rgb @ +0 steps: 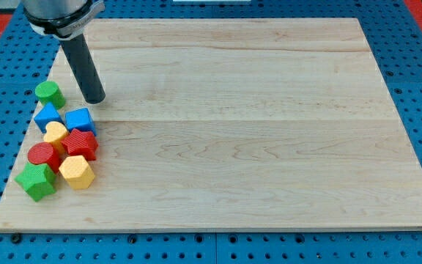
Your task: Move the green circle into the blue blocks
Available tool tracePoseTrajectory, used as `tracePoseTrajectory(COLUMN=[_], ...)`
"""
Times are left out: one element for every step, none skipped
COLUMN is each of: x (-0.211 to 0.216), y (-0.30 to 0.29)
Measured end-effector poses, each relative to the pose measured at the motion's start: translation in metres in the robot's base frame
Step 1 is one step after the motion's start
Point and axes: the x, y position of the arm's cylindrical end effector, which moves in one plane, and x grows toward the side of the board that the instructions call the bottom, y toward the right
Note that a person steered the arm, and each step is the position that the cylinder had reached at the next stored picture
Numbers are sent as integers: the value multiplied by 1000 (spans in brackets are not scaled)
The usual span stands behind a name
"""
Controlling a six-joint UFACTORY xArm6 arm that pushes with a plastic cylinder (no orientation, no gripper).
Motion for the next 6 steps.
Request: tracePoseTrajectory(x=[18, 18, -15, -73, -51, -24], y=[1, 23, 24, -35, -112, -75])
